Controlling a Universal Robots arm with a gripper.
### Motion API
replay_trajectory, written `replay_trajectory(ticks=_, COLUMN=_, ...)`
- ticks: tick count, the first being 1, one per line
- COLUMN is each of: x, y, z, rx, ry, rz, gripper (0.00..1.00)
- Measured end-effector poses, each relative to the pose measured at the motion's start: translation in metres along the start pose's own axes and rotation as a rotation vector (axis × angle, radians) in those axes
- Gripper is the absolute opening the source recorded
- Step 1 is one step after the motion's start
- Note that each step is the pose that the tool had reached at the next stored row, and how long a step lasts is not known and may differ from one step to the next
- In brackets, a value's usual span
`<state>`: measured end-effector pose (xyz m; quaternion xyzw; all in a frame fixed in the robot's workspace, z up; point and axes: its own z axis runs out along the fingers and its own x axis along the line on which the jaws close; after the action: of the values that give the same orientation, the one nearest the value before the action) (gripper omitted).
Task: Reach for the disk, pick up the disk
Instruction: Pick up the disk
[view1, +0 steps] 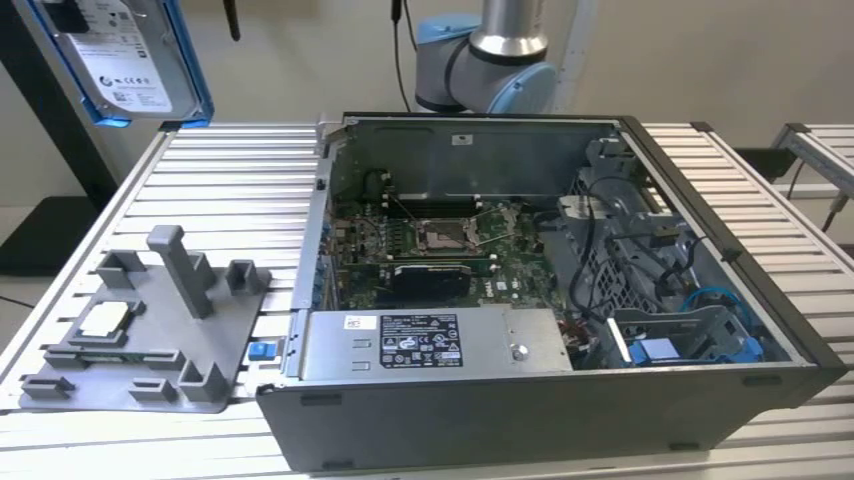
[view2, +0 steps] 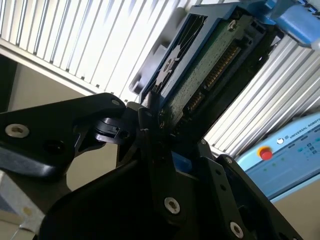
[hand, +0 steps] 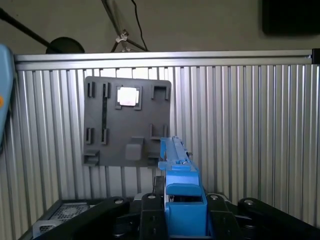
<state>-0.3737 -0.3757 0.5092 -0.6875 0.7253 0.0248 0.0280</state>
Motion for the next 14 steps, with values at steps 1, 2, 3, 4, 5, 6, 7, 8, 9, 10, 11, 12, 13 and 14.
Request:
replay_trajectory(ticks=1, x=-0.0001, y=-0.0017, z=0.0, rx=-0.0001, ry=0.0001, rz=0.0, gripper=0.0)
replay_trajectory(ticks=2, x=-0.0002, y=-0.0036, z=0.0, rx=-0.0001, ry=0.0001, rz=0.0, gripper=0.0)
replay_trajectory(ticks=3, x=-0.0003, y=-0.0056, z=0.0, rx=-0.0001, ry=0.0, rz=0.0, gripper=0.0)
replay_trajectory(ticks=4, x=-0.0004, y=-0.0076, z=0.0, rx=0.0, ry=0.0, rz=0.0, gripper=0.0)
replay_trajectory(ticks=5, x=-0.0005, y=-0.0095, z=0.0001, rx=0.0, ry=0.0, rz=0.0, gripper=0.0)
replay_trajectory(ticks=6, x=-0.0006, y=-0.0113, z=0.0001, rx=0.0, ry=0.0, rz=0.0, gripper=0.0)
replay_trajectory(ticks=7, x=-0.0007, y=-0.0127, z=0.0, rx=-0.0001, ry=0.0001, rz=0.0, gripper=0.0)
replay_trajectory(ticks=8, x=-0.0007, y=-0.014, z=0.0001, rx=-0.0001, ry=0.0001, rz=0.0, gripper=0.0)
replay_trajectory(ticks=9, x=-0.0008, y=-0.0151, z=0.0001, rx=-0.0001, ry=0.0, rz=0.0, gripper=0.0)
replay_trajectory(ticks=10, x=-0.0009, y=-0.0164, z=0.0001, rx=-0.0001, ry=0.0001, rz=0.0, gripper=0.0)
replay_trajectory(ticks=11, x=-0.0009, y=-0.0176, z=0.0001, rx=-0.0001, ry=0.0001, rz=0.0, gripper=0.0)
replay_trajectory(ticks=12, x=-0.001, y=-0.0193, z=0.0001, rx=-0.0001, ry=0.0001, rz=0.0, gripper=0.0)
replay_trajectory(ticks=13, x=-0.0011, y=-0.0211, z=0.0001, rx=-0.0001, ry=0.0, rz=0.0, gripper=0.0)
replay_trajectory(ticks=14, x=-0.0012, y=-0.0234, z=0.0001, rx=-0.0001, ry=0.0001, rz=0.0, gripper=0.0)
